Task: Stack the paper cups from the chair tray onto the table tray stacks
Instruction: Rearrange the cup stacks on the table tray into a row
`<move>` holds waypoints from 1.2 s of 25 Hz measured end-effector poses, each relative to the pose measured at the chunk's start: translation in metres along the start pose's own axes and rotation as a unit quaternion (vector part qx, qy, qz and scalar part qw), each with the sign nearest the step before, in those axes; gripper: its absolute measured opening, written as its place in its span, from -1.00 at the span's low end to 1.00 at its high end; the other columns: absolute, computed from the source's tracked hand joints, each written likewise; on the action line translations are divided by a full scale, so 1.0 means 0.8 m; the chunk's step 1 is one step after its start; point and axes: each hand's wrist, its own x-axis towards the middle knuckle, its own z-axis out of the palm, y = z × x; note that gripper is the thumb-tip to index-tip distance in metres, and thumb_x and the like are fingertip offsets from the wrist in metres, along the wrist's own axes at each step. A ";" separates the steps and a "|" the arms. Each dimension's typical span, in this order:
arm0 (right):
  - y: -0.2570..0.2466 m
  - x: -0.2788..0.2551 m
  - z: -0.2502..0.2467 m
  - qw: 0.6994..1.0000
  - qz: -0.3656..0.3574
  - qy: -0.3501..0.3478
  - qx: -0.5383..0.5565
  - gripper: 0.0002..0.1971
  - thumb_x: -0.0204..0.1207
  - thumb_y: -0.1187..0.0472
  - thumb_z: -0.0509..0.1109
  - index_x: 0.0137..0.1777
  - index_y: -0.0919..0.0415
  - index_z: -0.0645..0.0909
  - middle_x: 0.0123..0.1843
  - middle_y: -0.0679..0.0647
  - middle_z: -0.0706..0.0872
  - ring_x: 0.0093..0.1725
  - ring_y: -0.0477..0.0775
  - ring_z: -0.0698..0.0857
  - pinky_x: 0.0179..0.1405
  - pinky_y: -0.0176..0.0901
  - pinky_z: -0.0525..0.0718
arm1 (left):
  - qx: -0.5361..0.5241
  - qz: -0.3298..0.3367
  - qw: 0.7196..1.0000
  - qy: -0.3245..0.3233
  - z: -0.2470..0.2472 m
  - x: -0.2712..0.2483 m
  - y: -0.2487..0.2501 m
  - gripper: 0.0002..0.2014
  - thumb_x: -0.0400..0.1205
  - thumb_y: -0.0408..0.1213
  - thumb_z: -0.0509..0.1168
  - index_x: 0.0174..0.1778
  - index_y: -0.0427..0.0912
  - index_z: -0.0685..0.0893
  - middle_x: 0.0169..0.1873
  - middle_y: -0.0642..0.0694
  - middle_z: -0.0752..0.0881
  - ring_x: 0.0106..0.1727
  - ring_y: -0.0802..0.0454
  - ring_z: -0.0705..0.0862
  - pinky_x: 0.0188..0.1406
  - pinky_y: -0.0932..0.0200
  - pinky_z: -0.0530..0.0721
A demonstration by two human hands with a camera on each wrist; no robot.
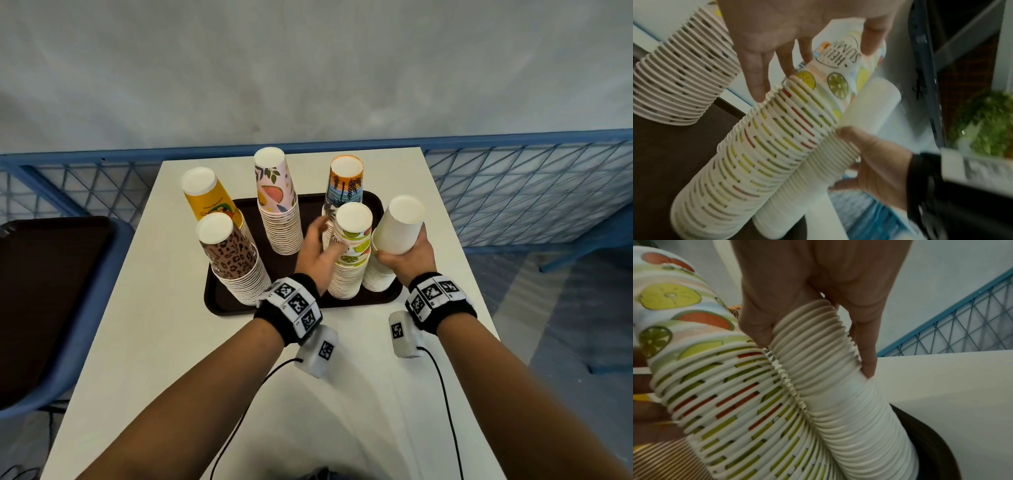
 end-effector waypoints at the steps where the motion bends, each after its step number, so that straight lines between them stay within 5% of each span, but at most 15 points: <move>1: 0.000 -0.001 0.000 1.000 0.001 0.000 -0.002 -0.17 0.17 0.33 0.64 0.42 0.16 0.30 0.28 0.18 0.59 0.15 0.11 0.55 0.14 -0.12 0.53 | -0.031 -0.008 0.999 0.028 -0.004 0.007 0.008 -0.46 0.55 -0.31 0.29 0.47 -0.17 0.33 0.33 -0.07 0.51 0.35 -0.02 0.48 0.42 -0.02 0.44; 5: -0.001 0.000 -0.001 1.000 0.001 -0.002 0.000 -0.17 0.17 0.33 0.64 0.42 0.15 0.31 0.29 0.18 0.59 0.12 0.05 0.51 0.17 -0.10 0.54 | 0.022 0.000 0.996 0.086 -0.019 0.060 0.040 -0.40 0.58 -0.16 0.31 0.53 -0.09 0.26 0.51 -0.16 0.40 0.50 -0.14 0.41 0.51 -0.09 0.39; 10: 0.000 -0.004 -0.001 1.000 0.013 -0.004 -0.003 -0.20 0.16 0.33 0.64 0.39 0.13 0.33 0.28 0.19 0.61 0.16 0.13 0.57 0.18 -0.06 0.58 | 0.160 0.008 0.986 -0.041 -0.015 0.108 0.050 -0.04 0.39 -0.19 0.52 0.61 0.02 0.06 0.58 -0.11 0.32 0.54 -0.15 0.37 0.55 -0.16 0.34; 15: 0.001 -0.013 -0.001 1.000 0.018 -0.006 -0.008 -0.22 0.18 0.36 0.62 0.39 0.17 0.34 0.28 0.19 0.60 0.10 0.03 0.51 0.15 -0.13 0.54 | 0.268 0.001 0.957 -0.115 -0.002 0.123 0.036 -0.16 0.47 -0.16 0.44 0.59 -0.06 0.09 0.46 -0.19 0.49 0.47 -0.17 0.48 0.51 -0.04 0.41; 18: 0.000 -0.014 -0.001 1.000 0.018 -0.005 -0.009 -0.24 0.18 0.36 0.62 0.37 0.17 0.35 0.26 0.19 0.61 0.09 0.04 0.51 0.14 -0.13 0.54 | 0.280 0.002 0.957 -0.075 -0.008 0.123 0.029 -0.20 0.46 -0.11 0.44 0.55 -0.05 0.16 0.42 -0.20 0.54 0.43 -0.20 0.51 0.48 -0.10 0.45; 26: 0.002 -0.004 -0.002 1.000 0.010 -0.015 0.013 -0.22 0.17 0.39 0.62 0.39 0.19 0.34 0.13 0.07 0.57 0.13 0.10 0.56 0.13 -0.12 0.54 | 0.195 0.059 0.979 0.004 -0.042 0.067 0.010 -0.22 0.39 -0.31 0.51 0.48 -0.19 0.27 0.38 -0.17 0.56 0.42 -0.10 0.52 0.34 0.20 0.42; 30: 0.003 0.025 0.003 1.000 0.002 -0.027 0.001 -0.19 0.13 0.36 0.64 0.38 0.17 0.34 0.26 0.16 0.57 0.21 0.15 0.56 0.26 0.04 0.58 | 0.185 0.051 0.981 0.022 -0.052 0.045 0.010 -0.22 0.41 -0.36 0.49 0.50 -0.15 0.25 0.37 -0.14 0.57 0.33 0.05 0.53 0.26 0.32 0.38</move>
